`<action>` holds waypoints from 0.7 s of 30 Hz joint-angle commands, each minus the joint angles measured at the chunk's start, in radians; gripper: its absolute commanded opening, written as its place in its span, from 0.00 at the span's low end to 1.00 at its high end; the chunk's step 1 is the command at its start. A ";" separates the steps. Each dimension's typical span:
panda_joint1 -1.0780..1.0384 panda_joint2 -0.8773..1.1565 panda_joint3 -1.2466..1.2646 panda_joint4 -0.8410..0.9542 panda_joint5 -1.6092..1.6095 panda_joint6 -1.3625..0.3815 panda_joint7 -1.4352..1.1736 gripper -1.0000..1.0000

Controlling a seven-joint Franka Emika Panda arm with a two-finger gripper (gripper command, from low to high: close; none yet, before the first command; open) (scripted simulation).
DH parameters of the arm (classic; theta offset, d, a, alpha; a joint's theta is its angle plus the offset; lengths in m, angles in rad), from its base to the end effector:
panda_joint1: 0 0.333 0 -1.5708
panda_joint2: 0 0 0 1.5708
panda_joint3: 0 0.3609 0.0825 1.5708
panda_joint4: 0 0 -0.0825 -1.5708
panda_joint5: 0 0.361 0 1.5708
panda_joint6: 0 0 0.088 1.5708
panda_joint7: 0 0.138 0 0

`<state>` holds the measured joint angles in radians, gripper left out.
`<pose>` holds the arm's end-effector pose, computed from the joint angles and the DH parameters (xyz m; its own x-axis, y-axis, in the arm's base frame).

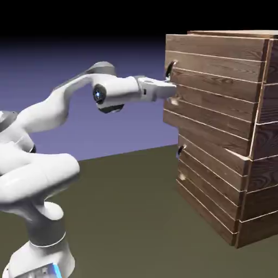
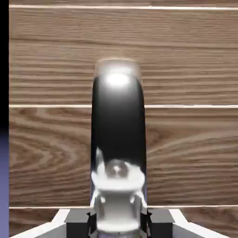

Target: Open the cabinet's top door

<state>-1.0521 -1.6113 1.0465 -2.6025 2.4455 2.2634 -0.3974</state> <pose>0.3596 0.1909 0.5320 0.1891 -0.6813 0.7071 0.1898 -0.6812 -0.7071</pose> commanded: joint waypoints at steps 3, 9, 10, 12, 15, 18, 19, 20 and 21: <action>0.057 0.006 -0.074 -0.104 -0.022 -0.129 -0.065 0.00; 0.109 0.035 -0.261 -0.261 -0.132 -0.390 -0.177 0.00; 0.109 0.043 -0.296 -0.279 -0.157 -0.434 -0.195 0.00; 0.102 0.063 -0.368 -0.310 -0.213 -0.520 -0.230 0.00; 0.077 0.106 -0.476 -0.339 -0.307 -0.648 -0.285 0.00; 0.039 0.170 -0.585 -0.349 -0.413 -0.777 -0.346 0.00; 0.024 0.197 -0.621 -0.347 -0.452 -0.821 -0.369 0.00; 0.008 0.227 -0.656 -0.344 -0.493 -0.864 -0.394 0.00; -0.007 0.261 -0.691 -0.337 -0.535 -0.908 -0.420 0.00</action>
<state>-1.0596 -1.3503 0.3555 -2.9398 1.9107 1.3549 -0.8170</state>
